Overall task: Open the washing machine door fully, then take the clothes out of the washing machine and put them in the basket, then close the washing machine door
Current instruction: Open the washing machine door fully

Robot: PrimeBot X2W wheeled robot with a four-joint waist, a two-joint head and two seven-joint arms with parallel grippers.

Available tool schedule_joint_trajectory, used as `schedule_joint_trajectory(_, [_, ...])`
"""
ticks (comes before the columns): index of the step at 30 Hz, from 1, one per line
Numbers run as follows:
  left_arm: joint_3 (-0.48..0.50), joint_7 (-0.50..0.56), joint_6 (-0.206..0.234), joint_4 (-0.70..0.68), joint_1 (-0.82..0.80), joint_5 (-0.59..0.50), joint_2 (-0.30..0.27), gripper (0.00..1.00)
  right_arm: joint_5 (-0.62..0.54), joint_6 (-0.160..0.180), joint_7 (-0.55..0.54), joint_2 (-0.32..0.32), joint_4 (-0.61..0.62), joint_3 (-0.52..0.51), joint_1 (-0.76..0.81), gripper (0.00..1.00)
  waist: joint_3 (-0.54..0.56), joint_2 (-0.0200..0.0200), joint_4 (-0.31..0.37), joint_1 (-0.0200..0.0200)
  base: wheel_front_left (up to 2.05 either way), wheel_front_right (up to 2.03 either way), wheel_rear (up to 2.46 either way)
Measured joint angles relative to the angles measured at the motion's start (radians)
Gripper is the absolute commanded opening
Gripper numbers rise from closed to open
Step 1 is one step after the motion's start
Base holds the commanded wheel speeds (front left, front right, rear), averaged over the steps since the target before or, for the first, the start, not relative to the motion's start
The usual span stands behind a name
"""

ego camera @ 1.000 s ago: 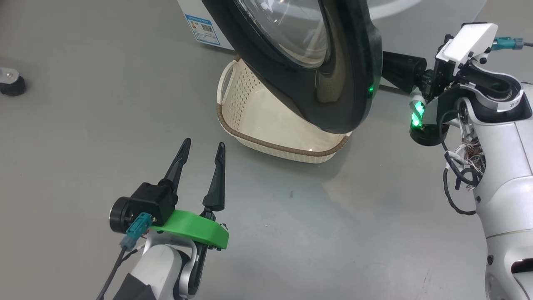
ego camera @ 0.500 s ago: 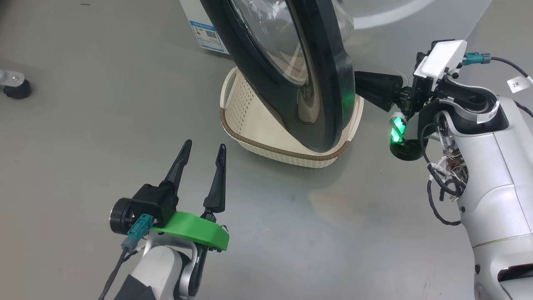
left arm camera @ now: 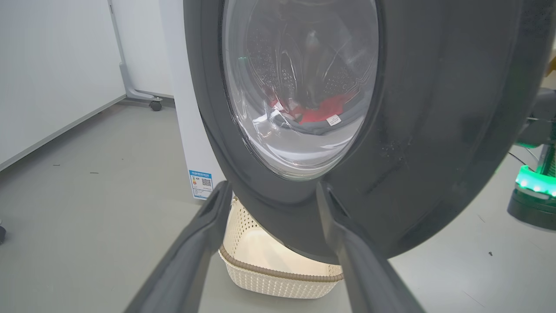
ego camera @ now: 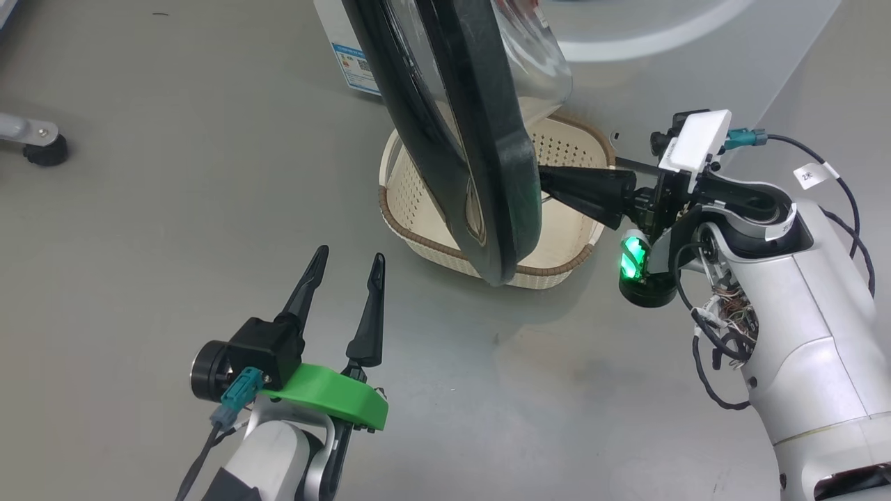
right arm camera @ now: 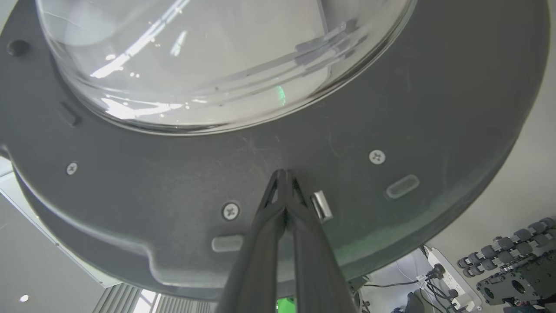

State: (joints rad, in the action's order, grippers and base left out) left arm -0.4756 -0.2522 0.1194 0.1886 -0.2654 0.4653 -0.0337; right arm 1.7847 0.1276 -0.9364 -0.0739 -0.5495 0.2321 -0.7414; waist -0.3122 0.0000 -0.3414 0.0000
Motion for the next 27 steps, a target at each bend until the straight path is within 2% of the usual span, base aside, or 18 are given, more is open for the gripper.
schedule_joint_trajectory(12, [-0.008, 0.000, 0.000, 0.000, 0.004, 0.007, 0.000, 1.00, 0.131, 0.000, -0.008, 0.001, 0.070, 0.119, 0.022, 0.00, 0.014, 0.0000, -0.017, 0.0000, 0.00, 0.00, 0.00])
schedule_joint_trajectory(27, [-0.001, 0.000, 0.000, -0.001, 0.020, 0.010, 0.000, 1.00, 0.142, 0.000, 0.061, 0.001, 0.099, 0.220, 0.037, 0.00, 0.015, 0.0000, -0.034, 0.0000, 0.00, 0.00, 0.00])
